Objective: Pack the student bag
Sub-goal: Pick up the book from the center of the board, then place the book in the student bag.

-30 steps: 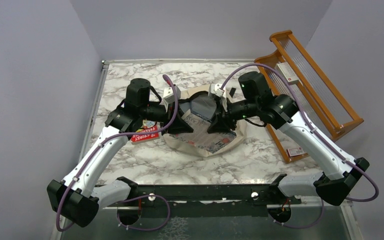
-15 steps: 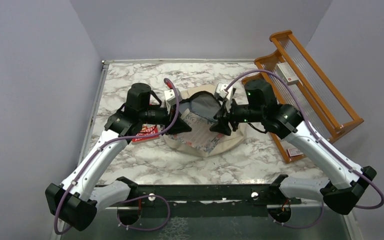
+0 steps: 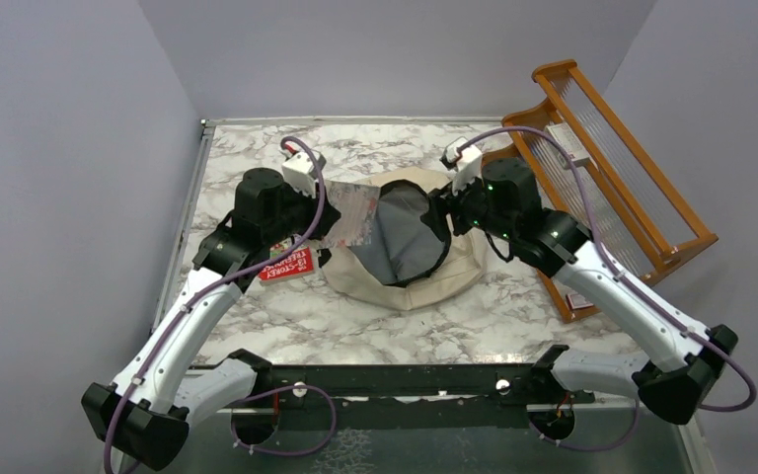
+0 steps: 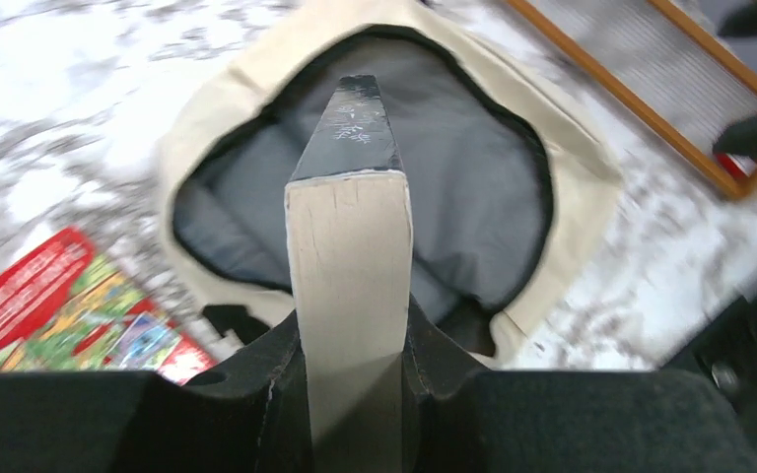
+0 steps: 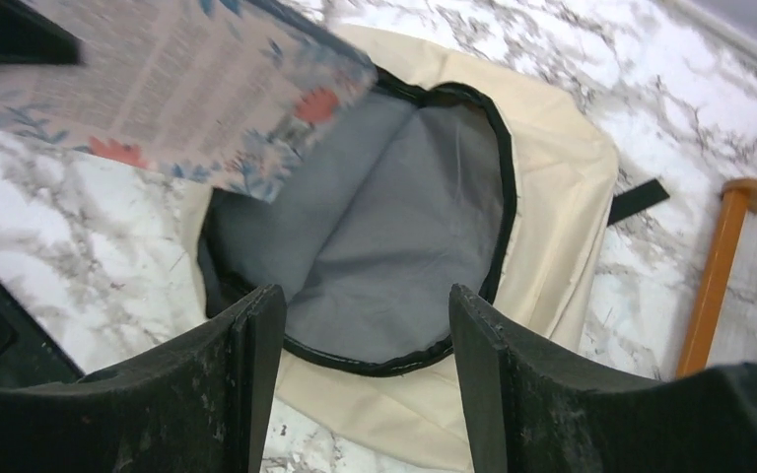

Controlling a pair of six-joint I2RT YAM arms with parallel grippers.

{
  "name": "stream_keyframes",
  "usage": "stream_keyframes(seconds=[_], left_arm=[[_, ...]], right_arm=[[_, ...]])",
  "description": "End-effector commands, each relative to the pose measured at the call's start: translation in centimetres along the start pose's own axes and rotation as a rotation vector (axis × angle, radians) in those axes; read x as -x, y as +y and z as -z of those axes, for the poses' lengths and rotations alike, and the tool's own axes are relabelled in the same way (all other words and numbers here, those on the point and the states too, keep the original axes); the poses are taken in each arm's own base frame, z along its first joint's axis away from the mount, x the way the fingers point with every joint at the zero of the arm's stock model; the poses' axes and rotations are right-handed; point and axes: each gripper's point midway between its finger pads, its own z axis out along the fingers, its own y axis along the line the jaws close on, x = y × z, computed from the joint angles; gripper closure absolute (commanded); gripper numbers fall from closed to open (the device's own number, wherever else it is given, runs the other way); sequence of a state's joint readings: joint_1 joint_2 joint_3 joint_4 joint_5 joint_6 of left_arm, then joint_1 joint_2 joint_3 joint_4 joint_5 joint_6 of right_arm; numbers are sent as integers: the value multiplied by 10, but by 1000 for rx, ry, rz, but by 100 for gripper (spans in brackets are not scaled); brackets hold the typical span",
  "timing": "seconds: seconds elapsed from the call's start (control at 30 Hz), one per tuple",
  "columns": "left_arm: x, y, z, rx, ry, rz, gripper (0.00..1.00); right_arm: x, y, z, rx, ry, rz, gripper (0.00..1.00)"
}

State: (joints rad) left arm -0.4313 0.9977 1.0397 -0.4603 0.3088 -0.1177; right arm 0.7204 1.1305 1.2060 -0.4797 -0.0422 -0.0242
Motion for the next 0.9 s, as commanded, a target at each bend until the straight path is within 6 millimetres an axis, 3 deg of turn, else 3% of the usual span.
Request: stream_keyframes(seconds=[0.0,0.17,0.4,0.67,0.87], left_arm=[[40,54,26,363,-181,143,100],[39,78,45,536,-223,248,100],[46,95,80,692,-328,332,100],[35,97,86,713,-315,337,100],[32,95,92,711,-334,346,100]], right_arm=[[-2,-22,-28,-139,44,-78,34],[-24,-19,-69,-127,140,-101,33],[-83,-19,-132,-186,380,-25,33],[-114,-5,-178,-240,506,93,26],[-132,-6,-200,-330,566,180,21]])
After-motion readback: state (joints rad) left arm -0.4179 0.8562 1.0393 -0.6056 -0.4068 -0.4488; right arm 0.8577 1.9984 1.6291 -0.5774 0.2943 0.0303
